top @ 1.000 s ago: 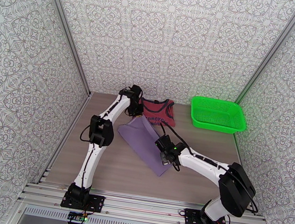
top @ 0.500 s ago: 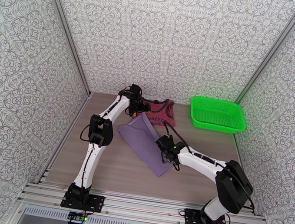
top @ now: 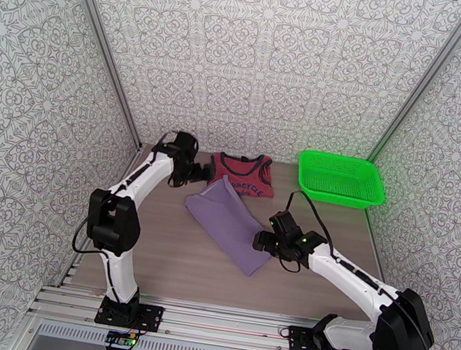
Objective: Fold and stack the mixed laundry pile
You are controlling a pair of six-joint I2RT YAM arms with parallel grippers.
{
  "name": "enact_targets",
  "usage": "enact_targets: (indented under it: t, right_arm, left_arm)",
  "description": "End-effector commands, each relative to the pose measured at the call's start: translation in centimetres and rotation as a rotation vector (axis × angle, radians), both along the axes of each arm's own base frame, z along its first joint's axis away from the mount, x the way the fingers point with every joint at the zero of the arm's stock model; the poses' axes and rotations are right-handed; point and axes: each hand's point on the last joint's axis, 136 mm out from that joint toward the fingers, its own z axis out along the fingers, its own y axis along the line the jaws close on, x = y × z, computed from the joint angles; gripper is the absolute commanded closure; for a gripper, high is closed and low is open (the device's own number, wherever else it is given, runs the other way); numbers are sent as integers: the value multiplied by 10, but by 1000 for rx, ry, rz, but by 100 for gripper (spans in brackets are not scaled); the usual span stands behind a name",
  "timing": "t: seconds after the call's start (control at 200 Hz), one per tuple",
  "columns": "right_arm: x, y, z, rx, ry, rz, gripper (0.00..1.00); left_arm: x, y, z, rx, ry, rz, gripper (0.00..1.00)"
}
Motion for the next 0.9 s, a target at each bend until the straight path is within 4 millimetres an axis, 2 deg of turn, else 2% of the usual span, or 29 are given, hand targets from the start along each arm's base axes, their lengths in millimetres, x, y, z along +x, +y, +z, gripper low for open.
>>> enact_targets:
  t: [0.0,0.155,0.345,0.585,0.895]
  right_arm:
    - [-7,23,-5,217,114,-131,22]
    - [-7,15,-34,238,167,-295,27]
    - [-12,1,-44,169,179,-394,26]
    - [-5,0,-59,59,203,-402,27]
    - [-3,1,-65,-91,205,-324,30]
  left_arm:
    - [9,3,-36,-10,22,27,1]
    - [18,-3,-53,-13,40,19,1]
    - [10,-12,-75,1,95,-7,0]
    - [-28,-27,-101,11,166,-36,1]
    - [-90,-34,-110,13,200,-31,0]
